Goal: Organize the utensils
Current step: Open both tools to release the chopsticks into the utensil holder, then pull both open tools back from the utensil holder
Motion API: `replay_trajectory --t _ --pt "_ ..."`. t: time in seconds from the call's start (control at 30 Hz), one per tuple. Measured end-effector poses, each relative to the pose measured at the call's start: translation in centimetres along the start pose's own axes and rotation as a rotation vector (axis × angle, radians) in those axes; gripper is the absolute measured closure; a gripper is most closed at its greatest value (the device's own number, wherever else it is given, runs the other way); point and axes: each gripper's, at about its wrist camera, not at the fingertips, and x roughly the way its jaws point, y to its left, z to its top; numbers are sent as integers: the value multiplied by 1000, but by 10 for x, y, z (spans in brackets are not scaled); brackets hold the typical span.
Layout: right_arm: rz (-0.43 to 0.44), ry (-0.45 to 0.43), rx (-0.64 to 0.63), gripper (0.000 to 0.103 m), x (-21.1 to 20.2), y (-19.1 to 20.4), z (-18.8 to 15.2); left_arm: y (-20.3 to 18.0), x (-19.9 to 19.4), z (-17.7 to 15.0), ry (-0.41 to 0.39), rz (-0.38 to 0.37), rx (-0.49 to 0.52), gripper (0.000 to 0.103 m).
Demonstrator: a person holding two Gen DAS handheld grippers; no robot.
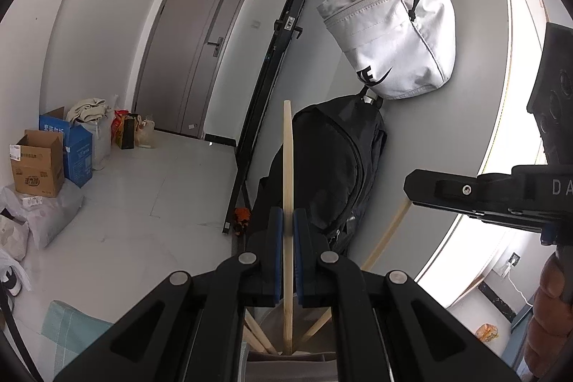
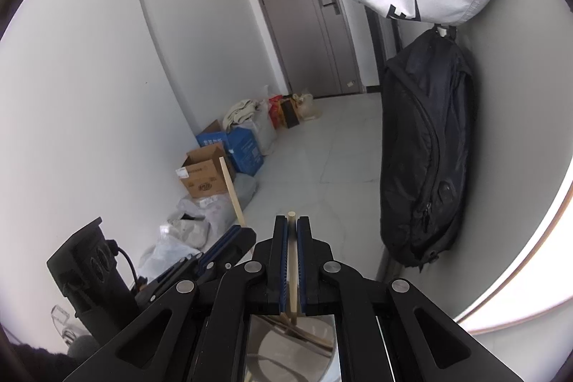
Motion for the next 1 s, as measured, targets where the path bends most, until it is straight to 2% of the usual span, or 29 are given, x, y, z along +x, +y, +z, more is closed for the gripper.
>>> replay_trajectory --t 0.23,0.37,0.43,0.47,0.5,0.57,0.63,0.7,0.77,0.97,1.0 --pt "27 51 5 98 10 -1 -6 -2 -2 -4 62 -35 41 101" --pt "87 55 40 95 12 -3 -8 0 -3 -3 140 -77 38 100" --pt "105 44 67 95 10 -5 -9 3 -2 -1 224 -111 18 87" --pt "124 41 84 95 9 -7 -9 5 -3 0 246 -127 3 77" --pt "140 40 102 91 8 -8 -10 6 -7 2 252 -136 -13 73" --pt "147 28 132 79 3 -11 -13 5 -17 6 246 -123 -4 66" --pt "165 7 155 75 -4 -11 -16 3 -28 12 237 -124 -6 65" --pt "151 -17 174 65 -14 -12 -20 2 -39 17 228 -87 -2 50" --pt "150 -38 188 61 -23 -14 -22 3 -50 21 202 -61 -17 46" --pt "143 -66 222 49 -48 -12 -29 -3 -74 29 175 16 -11 45" --pt "144 -69 222 47 -52 -10 -30 -3 -77 28 176 35 -8 41"
